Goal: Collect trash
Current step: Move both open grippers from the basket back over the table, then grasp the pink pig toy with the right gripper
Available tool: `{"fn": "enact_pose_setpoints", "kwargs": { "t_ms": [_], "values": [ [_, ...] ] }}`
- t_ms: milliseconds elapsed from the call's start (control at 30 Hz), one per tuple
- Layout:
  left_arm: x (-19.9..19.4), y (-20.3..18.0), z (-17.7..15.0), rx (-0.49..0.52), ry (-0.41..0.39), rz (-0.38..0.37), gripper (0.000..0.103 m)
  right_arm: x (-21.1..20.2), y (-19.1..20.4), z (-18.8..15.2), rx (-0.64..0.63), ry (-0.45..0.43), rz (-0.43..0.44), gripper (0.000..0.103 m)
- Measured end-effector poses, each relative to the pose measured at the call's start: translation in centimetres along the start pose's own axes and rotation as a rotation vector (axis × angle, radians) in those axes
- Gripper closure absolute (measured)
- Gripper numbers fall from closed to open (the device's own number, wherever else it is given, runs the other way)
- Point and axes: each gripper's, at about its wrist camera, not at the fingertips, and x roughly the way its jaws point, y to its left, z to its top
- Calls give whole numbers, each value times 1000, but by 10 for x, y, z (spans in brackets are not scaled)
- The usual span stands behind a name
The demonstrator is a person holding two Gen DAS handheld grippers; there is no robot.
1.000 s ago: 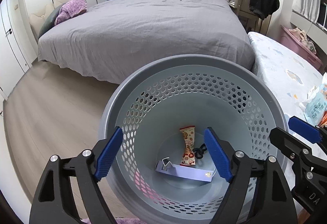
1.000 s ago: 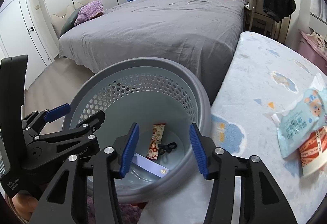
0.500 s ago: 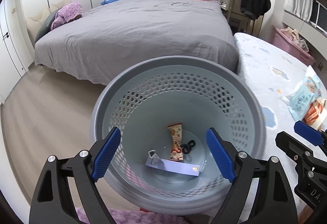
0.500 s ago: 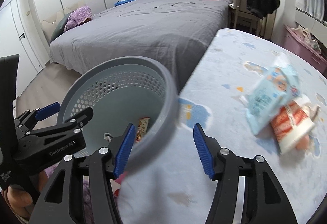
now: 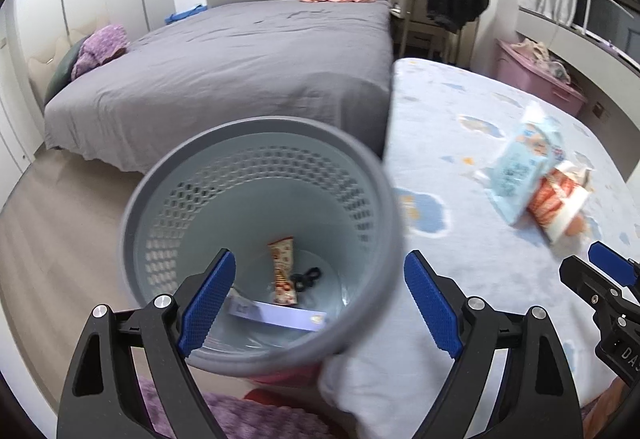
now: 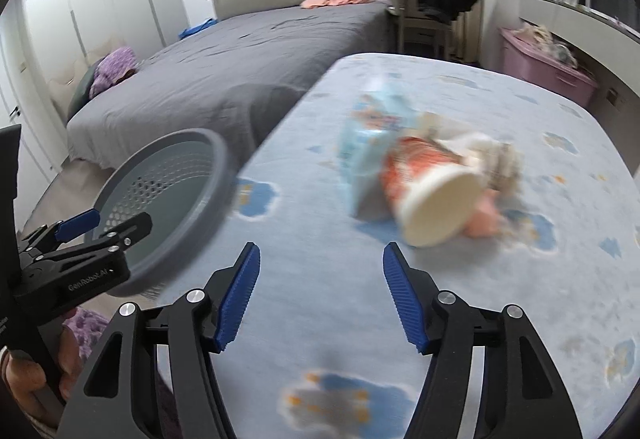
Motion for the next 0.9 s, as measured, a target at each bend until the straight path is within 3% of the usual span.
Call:
{"fn": "enact_pose_setpoints", "kwargs": {
  "t_ms": [433, 900],
  "values": [
    [-17, -92, 3, 73, 0, -58, 16, -14, -105, -11, 42, 23, -79, 41],
    [-11, -141, 12, 113, 7, -41, 16, 41, -140, 17, 17, 99, -5, 41]
  ]
}}
